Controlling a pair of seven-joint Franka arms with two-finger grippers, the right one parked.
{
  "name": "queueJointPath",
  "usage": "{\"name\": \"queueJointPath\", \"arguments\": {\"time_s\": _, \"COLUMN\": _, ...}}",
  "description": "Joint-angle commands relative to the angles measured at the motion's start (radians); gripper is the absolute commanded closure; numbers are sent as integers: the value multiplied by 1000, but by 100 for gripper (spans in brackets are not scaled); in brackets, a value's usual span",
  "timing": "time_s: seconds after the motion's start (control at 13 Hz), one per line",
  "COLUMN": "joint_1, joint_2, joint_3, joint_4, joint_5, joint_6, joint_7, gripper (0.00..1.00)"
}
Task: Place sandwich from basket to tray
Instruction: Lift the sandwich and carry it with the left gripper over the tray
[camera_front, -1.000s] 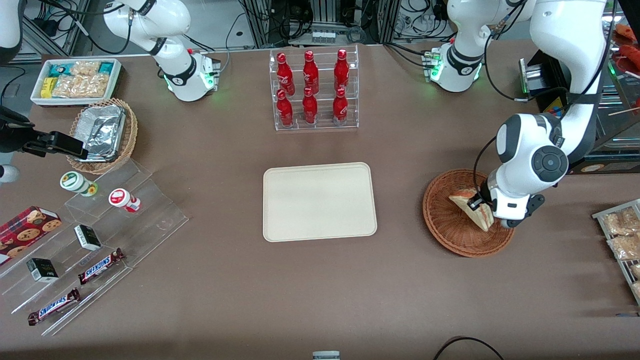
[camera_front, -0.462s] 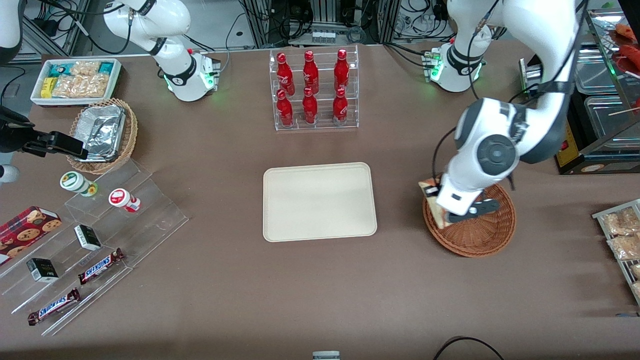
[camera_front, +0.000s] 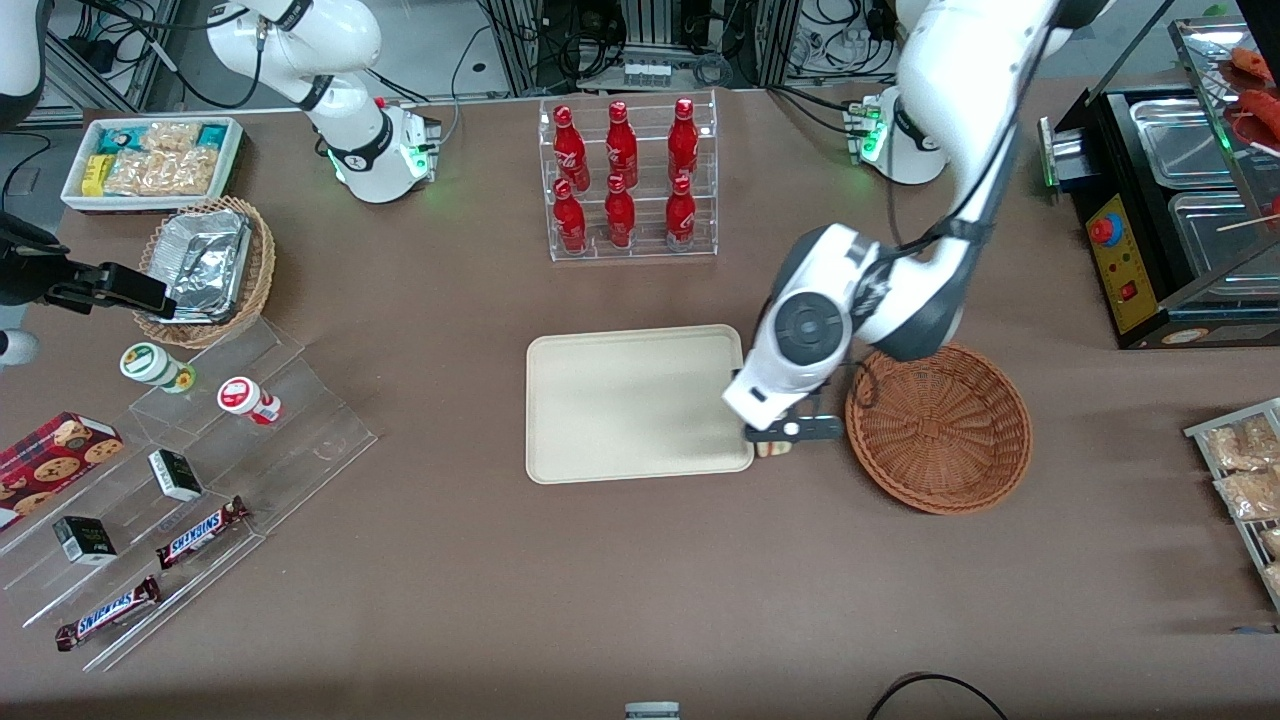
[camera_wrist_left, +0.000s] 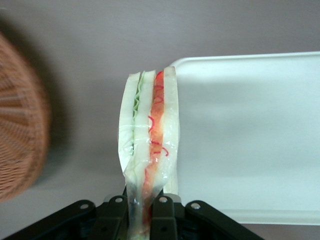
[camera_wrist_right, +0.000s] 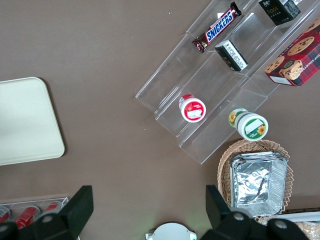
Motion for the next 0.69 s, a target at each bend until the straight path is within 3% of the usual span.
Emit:
{"name": "queueJointPath", "arguments": {"time_s": 0.0, "joint_1": -65, "joint_2": 106, "joint_3": 11, "joint_4": 141, "joint_5": -9, "joint_6": -16, "joint_7": -50, "gripper": 100}}
{"name": "queueJointPath", "arguments": {"time_s": 0.38, "joint_1": -183, "joint_2": 232, "joint_3": 10, "joint_4": 304, "joint_5": -10, "joint_6": -14, "joint_7": -188, "gripper": 100}}
{"name": "queueJointPath", "arguments": {"time_s": 0.62, "joint_1": -193, "joint_2": 258, "joint_3": -16, "joint_4": 336, "joint_5": -70, "joint_6": 1, "joint_7": -202, "gripper": 100}}
